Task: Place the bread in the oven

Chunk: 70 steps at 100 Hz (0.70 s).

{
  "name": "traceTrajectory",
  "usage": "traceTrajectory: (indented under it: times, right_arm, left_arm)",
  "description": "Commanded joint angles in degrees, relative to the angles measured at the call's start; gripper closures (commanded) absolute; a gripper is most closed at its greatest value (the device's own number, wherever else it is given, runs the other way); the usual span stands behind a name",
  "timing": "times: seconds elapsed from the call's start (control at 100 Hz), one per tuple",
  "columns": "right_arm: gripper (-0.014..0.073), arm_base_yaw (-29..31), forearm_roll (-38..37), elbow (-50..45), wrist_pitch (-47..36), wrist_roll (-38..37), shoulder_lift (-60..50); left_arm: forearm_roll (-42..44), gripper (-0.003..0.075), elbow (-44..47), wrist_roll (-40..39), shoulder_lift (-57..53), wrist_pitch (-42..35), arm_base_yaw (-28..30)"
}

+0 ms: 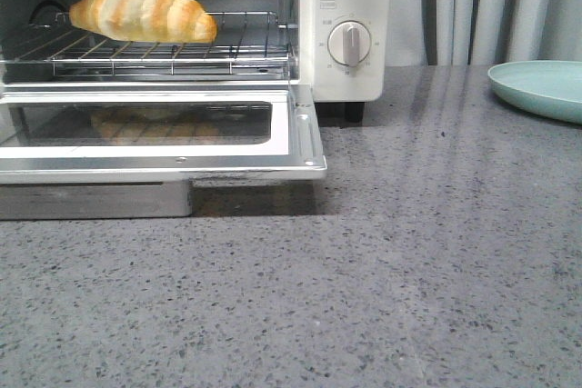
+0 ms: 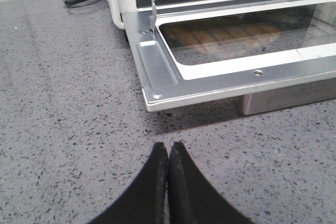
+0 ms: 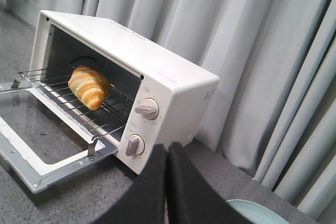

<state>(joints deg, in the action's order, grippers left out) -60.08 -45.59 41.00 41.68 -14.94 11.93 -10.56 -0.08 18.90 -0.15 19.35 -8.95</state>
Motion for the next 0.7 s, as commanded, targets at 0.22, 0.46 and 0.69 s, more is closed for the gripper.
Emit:
traceTrajectory:
  times: [0.22,0.46,0.69]
  right_arm:
    - [0.0663,-0.03,-2.66,0.4,-3.02,-0.1,1.01]
    - [0.0663,6.6,-6.03,-4.69,-1.65,-0.1,1.01]
    - [0.0663,29.4,17.33,-13.89,-12.98,5.76,1.01]
  left_arm:
    - [-0.93,0.0741,1.46,-0.79,-1.66,-4.21,0.09]
    - [-0.93,0.0741,1.46,-0.79,-1.66,-4.21,0.09]
    - [-0.93,0.0741,1.46,-0.79,-1.66,-4.21,0.09]
